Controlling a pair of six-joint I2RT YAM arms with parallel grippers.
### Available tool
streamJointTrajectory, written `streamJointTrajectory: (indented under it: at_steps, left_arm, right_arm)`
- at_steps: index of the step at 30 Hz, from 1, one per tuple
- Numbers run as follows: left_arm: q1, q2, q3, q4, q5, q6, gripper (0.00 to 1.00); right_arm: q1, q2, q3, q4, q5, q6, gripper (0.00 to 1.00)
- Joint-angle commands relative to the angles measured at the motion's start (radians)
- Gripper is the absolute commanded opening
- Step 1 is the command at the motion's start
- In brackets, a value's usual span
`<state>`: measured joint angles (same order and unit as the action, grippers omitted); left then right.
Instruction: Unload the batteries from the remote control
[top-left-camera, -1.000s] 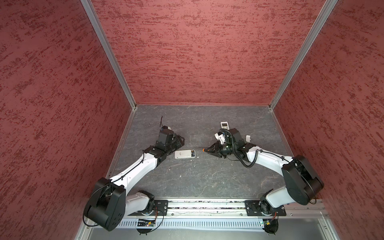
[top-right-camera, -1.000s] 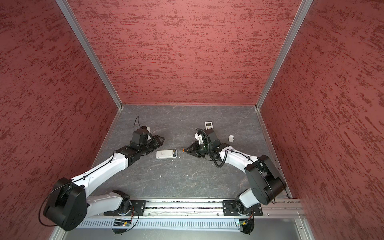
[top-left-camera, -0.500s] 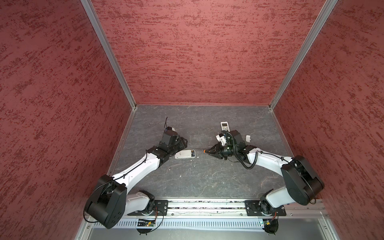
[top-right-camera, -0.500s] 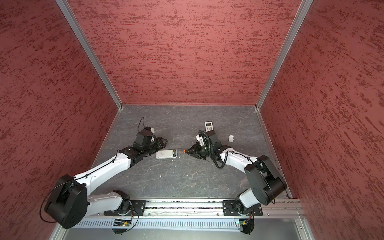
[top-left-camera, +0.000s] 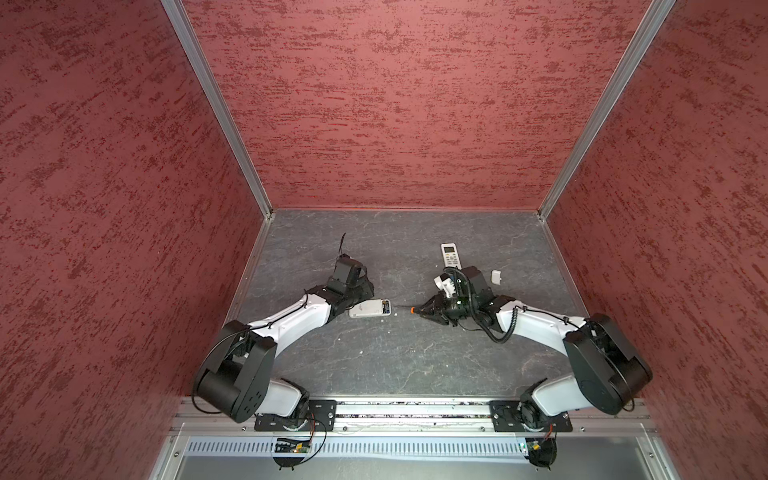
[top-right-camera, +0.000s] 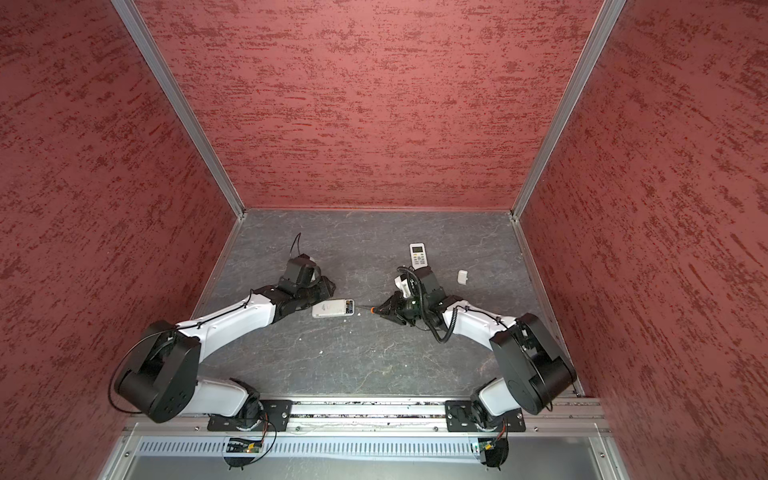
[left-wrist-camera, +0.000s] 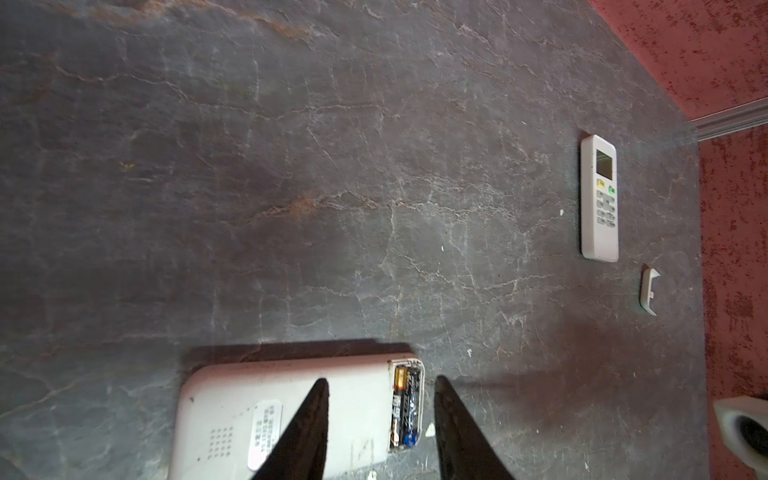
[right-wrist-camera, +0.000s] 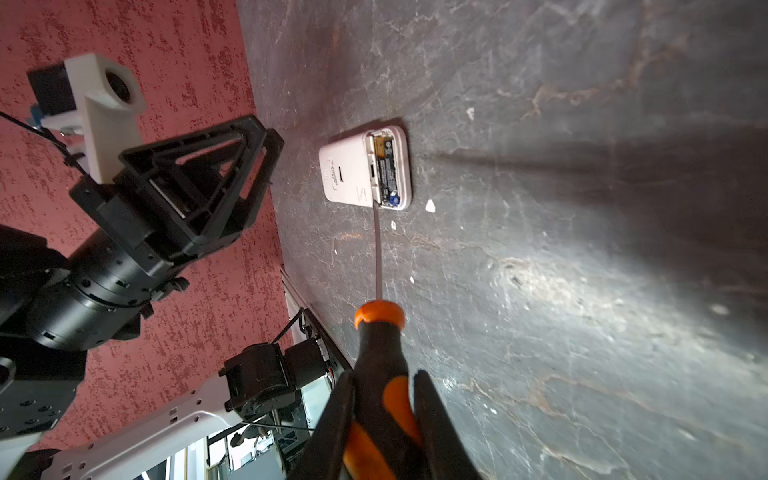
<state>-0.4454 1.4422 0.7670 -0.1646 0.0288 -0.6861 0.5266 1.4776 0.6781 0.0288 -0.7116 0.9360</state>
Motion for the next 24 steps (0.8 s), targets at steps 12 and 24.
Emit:
streamJointTrajectory:
  at_steps: [12, 24]
  left_arm:
    - [0.04, 0.154, 0.063, 0.06, 0.051, 0.031, 0.39]
    - [0.048, 0.217, 0.044, 0.102, 0.08, 0.017, 0.36]
  right_arm:
    - [0.043, 0.089, -0.026, 0.085, -0.037, -0.021, 0.0]
    - [0.056, 0.139, -0.015, 0.151, -0.035, -0.003, 0.0]
